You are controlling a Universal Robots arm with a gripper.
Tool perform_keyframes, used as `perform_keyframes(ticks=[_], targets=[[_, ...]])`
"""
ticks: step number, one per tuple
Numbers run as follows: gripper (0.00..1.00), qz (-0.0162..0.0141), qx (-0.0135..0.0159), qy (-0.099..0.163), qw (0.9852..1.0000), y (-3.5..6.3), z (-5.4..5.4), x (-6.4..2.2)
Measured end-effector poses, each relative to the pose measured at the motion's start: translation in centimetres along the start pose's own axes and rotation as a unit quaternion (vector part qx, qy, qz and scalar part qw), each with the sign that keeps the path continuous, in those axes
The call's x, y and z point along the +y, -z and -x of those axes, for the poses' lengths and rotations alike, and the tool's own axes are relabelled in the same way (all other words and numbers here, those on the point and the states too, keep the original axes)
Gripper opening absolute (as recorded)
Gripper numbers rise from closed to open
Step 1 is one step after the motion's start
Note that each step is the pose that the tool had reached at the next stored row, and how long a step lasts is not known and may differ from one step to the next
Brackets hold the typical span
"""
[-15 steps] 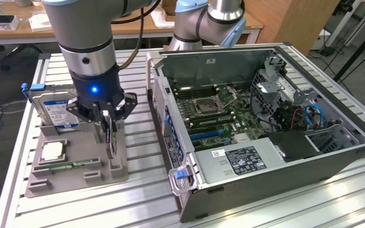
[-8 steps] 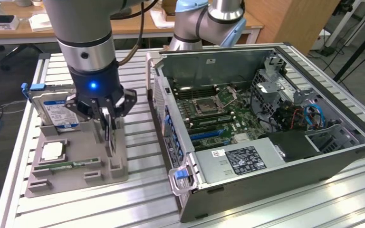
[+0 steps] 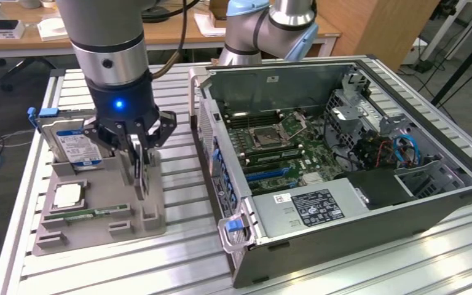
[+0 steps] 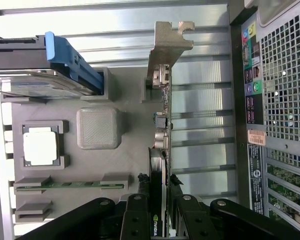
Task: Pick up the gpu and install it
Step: 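Pick up the gpu and move the gpu toward the slot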
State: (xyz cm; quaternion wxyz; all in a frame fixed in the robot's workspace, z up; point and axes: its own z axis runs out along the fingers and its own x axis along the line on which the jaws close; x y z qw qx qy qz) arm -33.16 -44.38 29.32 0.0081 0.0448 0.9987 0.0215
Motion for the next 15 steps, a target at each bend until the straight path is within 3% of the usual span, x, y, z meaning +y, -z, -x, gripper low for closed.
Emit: perform_keyframes(ticks=[10, 15], targets=[[0.26, 0.0, 0.0001, 0.0, 1.0, 0.03, 0.0, 0.0], [0.26, -0.0001, 0.001, 0.0, 1.0, 0.62, 0.01, 0.03]])
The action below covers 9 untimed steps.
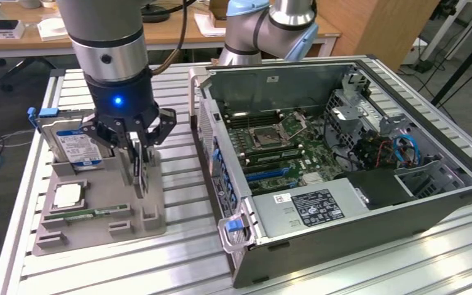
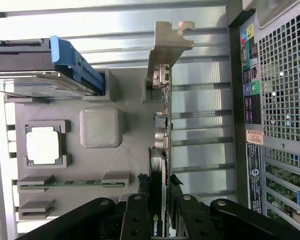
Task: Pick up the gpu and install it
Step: 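Pick up the gpu and move the gpu toward the slot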
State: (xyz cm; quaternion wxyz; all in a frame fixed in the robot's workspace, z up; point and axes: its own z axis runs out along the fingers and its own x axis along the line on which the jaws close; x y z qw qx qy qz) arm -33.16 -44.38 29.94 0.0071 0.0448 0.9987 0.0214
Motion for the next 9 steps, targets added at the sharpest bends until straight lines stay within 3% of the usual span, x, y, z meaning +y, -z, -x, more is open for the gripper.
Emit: perform_keyframes(ticks=[9], targets=[[0.26, -0.0002, 0.0025, 0.0, 1.0, 1.67, 0.0, 0.07]])
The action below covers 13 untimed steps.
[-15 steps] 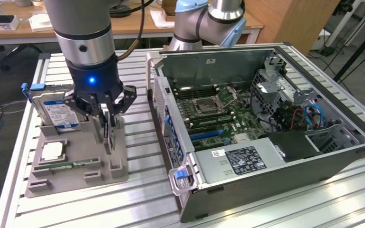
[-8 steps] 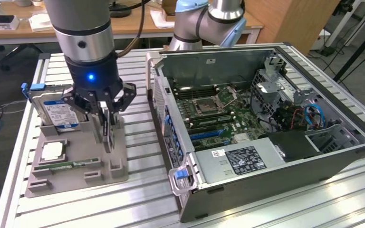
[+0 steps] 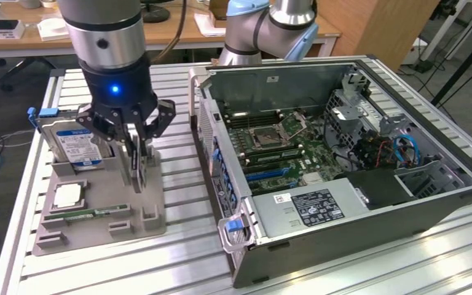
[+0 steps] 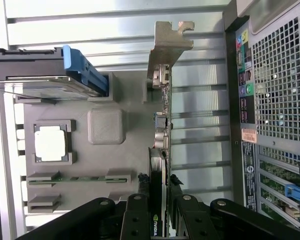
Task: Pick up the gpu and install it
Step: 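Pick up the gpu and move the gpu toward the slot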
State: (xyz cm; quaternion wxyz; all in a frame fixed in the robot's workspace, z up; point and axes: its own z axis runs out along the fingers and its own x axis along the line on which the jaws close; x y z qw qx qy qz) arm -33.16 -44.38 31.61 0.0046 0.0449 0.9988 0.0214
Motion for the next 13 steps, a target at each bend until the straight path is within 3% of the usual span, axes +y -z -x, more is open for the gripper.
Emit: perform_keyframes(ticks=[13], targets=[[0.26, -0.0004, 0.0039, 0.0, 1.0, 2.48, 0.0, 0.11]])
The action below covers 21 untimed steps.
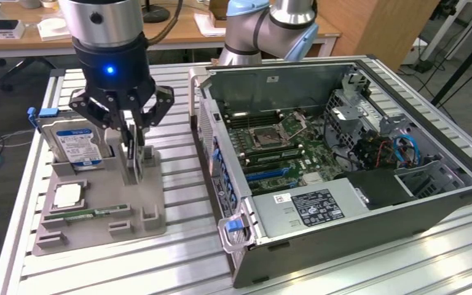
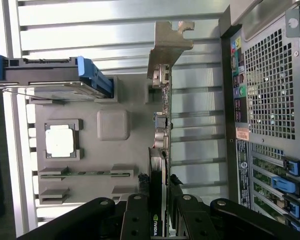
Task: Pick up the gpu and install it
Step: 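Pick up the gpu and move the gpu toward the slot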
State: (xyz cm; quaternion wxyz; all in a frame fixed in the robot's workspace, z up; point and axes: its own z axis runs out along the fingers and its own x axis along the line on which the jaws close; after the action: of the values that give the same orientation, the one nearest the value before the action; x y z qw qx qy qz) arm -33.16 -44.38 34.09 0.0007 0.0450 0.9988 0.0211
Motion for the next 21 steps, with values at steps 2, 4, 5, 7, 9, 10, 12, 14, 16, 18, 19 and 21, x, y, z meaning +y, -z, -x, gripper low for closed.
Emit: perform_keyframes(ticks=[2, 4, 5, 7, 9, 10, 12, 14, 16, 18, 19, 21], targets=[[0.26, 0.0, 0.0006, 0.0, 1.0, 0.36, 0.0, 0.02], [0.26, -0.0001, 0.001, 0.0, 1.0, 0.71, 0.0, 0.03], [0.26, -0.0001, 0.0011, 0.0, 1.0, 0.87, 0.0, 0.04], [0.26, -0.0001, 0.0014, 0.0, 1.0, 1.16, 0.0, 0.05], [0.26, -0.0001, 0.0016, 0.0, 1.0, 1.44, 0.0, 0.06], [0.26, -0.0001, 0.0018, 0.0, 1.0, 1.58, 0.0, 0.07], [0.26, -0.0002, 0.0021, 0.0, 1.0, 1.9, 0.0, 0.08], [0.26, -0.0002, 0.0024, 0.0, 1.0, 2.24, 0.0, 0.1], [0.26, -0.0002, 0.0026, 0.0, 1.0, 2.55, 0.0, 0.11], [0.26, -0.0002, 0.0028, 0.0, 1.0, 2.81, 0.0, 0.12], [0.26, -0.0002, 0.003, 0.0, 1.0, 2.93, 0.0, 0.13], [0.26, -0.0003, 0.0034, 0.0, 1.0, 3.1, 0.0, 0.13]])
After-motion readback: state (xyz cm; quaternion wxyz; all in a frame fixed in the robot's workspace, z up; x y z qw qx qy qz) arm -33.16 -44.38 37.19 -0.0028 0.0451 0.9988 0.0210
